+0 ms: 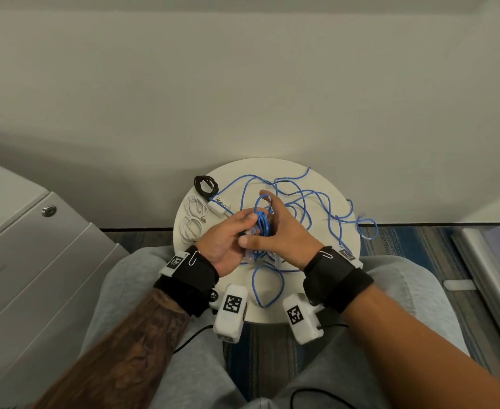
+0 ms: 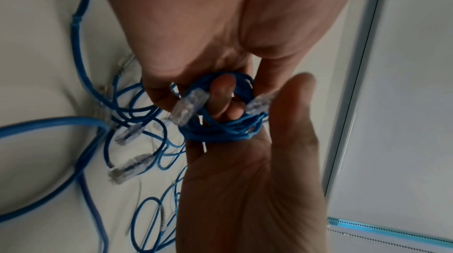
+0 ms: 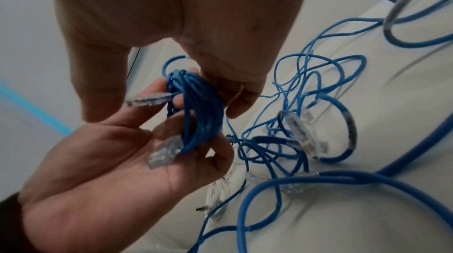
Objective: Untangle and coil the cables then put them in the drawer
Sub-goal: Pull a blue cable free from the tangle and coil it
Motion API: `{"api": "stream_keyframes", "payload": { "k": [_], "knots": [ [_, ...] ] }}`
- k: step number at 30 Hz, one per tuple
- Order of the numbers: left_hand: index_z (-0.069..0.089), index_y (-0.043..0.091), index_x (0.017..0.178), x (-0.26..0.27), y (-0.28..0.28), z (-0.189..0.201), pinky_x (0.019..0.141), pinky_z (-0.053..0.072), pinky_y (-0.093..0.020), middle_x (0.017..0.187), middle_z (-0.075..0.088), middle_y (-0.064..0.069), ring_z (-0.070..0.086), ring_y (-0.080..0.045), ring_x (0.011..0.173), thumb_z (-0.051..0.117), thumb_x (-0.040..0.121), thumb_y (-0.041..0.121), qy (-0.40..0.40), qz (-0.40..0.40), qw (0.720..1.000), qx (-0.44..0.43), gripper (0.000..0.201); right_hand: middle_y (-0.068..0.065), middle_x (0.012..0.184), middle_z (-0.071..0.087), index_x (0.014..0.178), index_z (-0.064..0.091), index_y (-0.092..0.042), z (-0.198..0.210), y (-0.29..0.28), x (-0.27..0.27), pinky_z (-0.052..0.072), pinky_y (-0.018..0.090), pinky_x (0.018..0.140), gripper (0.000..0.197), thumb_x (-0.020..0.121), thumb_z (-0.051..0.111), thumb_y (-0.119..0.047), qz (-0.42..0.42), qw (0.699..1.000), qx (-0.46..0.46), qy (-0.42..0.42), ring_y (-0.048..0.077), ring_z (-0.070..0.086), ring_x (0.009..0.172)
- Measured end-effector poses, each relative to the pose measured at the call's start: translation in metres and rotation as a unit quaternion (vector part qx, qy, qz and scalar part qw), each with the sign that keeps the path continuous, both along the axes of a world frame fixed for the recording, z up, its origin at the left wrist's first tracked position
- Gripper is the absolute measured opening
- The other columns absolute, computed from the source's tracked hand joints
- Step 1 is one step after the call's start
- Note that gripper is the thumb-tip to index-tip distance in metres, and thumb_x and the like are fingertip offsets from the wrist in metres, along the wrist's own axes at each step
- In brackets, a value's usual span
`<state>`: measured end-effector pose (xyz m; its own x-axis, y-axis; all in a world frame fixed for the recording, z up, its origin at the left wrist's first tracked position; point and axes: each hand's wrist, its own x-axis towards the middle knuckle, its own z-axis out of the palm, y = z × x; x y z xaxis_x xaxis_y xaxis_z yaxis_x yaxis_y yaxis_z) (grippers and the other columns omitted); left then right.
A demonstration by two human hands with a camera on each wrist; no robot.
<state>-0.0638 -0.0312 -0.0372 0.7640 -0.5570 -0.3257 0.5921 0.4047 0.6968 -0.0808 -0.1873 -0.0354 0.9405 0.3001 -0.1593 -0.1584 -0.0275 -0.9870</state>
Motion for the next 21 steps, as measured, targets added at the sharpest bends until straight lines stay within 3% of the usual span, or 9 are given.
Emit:
{"api": "stream_keyframes", "payload": {
  "k": [2, 4, 6, 7, 10, 13, 16, 19, 21],
  "knots": [
    [0.058, 0.008, 0.125, 0.0, -0.002, -0.003, 0.091, 0.046, -0.033, 0.118, 0.062, -0.016, 0.062, -0.022, 0.098, 0.048, 0.097, 0.016, -0.003, 0.016, 1.0, 0.011, 0.03, 0.009, 0.108, 0.071, 0.149, 0.027, -0.023, -0.001, 0.003, 0.0, 0.055, 0.041, 0.097, 0.092, 0.078, 0.085, -0.024, -0.02, 1.0, -0.022, -0.002, 0.023, 0.071, 0.099],
    [0.06, 0.01, 0.123, 0.002, -0.002, -0.004, 0.072, 0.037, -0.024, 0.115, 0.056, -0.012, 0.051, -0.012, 0.072, 0.053, 0.095, 0.02, -0.014, 0.04, 0.999, 0.021, 0.03, 0.007, 0.108, 0.073, 0.137, 0.048, -0.021, 0.0, 0.003, 0.001, 0.055, 0.04, 0.095, 0.063, 0.085, 0.077, -0.038, -0.062, 0.997, -0.034, -0.008, 0.02, 0.072, 0.099],
    [0.058, 0.009, 0.125, 0.003, -0.001, -0.005, 0.064, 0.029, -0.021, 0.104, 0.055, -0.003, 0.035, -0.008, 0.06, 0.052, 0.097, 0.02, -0.023, 0.051, 0.998, 0.016, 0.031, 0.001, 0.099, 0.074, 0.116, 0.067, -0.02, 0.005, 0.0, 0.003, 0.057, 0.035, 0.089, 0.026, 0.097, 0.062, -0.036, -0.116, 0.991, -0.058, -0.041, 0.015, 0.071, 0.095],
    [0.057, 0.009, 0.124, 0.002, -0.002, -0.005, 0.062, 0.029, -0.02, 0.094, 0.055, 0.0, 0.032, -0.008, 0.058, 0.049, 0.099, 0.019, -0.025, 0.054, 0.998, 0.02, 0.028, -0.002, 0.095, 0.074, 0.107, 0.071, -0.019, 0.005, -0.003, 0.005, 0.058, 0.034, 0.085, 0.021, 0.099, 0.059, -0.034, -0.137, 0.986, -0.066, -0.064, 0.013, 0.07, 0.092],
    [0.059, 0.014, 0.107, -0.004, -0.008, -0.001, 0.053, 0.032, -0.017, 0.079, 0.048, 0.001, 0.031, -0.008, 0.054, 0.043, 0.102, 0.017, -0.028, 0.061, 0.997, 0.036, 0.016, -0.001, 0.085, 0.073, 0.1, 0.072, -0.011, 0.005, -0.008, 0.009, 0.057, 0.026, 0.073, 0.018, 0.1, 0.058, -0.023, -0.181, 0.977, -0.061, -0.095, 0.009, 0.068, 0.079],
    [0.056, 0.014, 0.105, -0.005, -0.013, -0.003, 0.051, 0.03, -0.015, 0.076, 0.044, 0.0, 0.032, -0.008, 0.055, 0.045, 0.101, 0.018, -0.046, 0.058, 0.996, 0.049, 0.012, 0.001, 0.087, 0.073, 0.105, 0.073, -0.008, 0.002, -0.007, 0.01, 0.057, 0.024, 0.072, 0.019, 0.099, 0.06, -0.02, -0.215, 0.969, -0.065, -0.105, 0.008, 0.068, 0.078],
    [0.057, 0.013, 0.111, -0.005, -0.014, -0.008, 0.055, 0.028, -0.017, 0.067, 0.041, 0.006, 0.03, -0.007, 0.055, 0.047, 0.101, 0.013, -0.101, 0.056, 0.99, 0.083, 0.014, -0.003, 0.095, 0.072, 0.109, 0.076, -0.017, -0.001, -0.009, 0.01, 0.055, 0.024, 0.079, 0.018, 0.098, 0.063, -0.023, -0.234, 0.954, -0.112, -0.15, 0.007, 0.067, 0.089],
    [0.057, 0.009, 0.114, -0.007, -0.016, -0.01, 0.054, 0.03, -0.016, 0.061, 0.046, 0.011, 0.032, -0.004, 0.052, 0.048, 0.101, 0.011, -0.144, 0.083, 0.977, 0.131, 0.016, -0.007, 0.091, 0.069, 0.106, 0.076, -0.028, -0.001, -0.008, 0.007, 0.051, 0.022, 0.078, 0.014, 0.096, 0.065, -0.029, -0.222, 0.934, -0.18, -0.215, 0.007, 0.064, 0.09],
    [0.056, 0.004, 0.117, -0.007, -0.017, -0.009, 0.053, 0.034, -0.014, 0.068, 0.057, 0.009, 0.039, -0.001, 0.049, 0.05, 0.1, 0.009, -0.157, 0.119, 0.97, 0.141, 0.019, -0.004, 0.09, 0.071, 0.106, 0.075, -0.03, 0.004, -0.002, 0.004, 0.055, 0.028, 0.081, 0.014, 0.095, 0.066, -0.031, -0.239, 0.944, -0.117, -0.196, 0.012, 0.068, 0.088]
  ]
}}
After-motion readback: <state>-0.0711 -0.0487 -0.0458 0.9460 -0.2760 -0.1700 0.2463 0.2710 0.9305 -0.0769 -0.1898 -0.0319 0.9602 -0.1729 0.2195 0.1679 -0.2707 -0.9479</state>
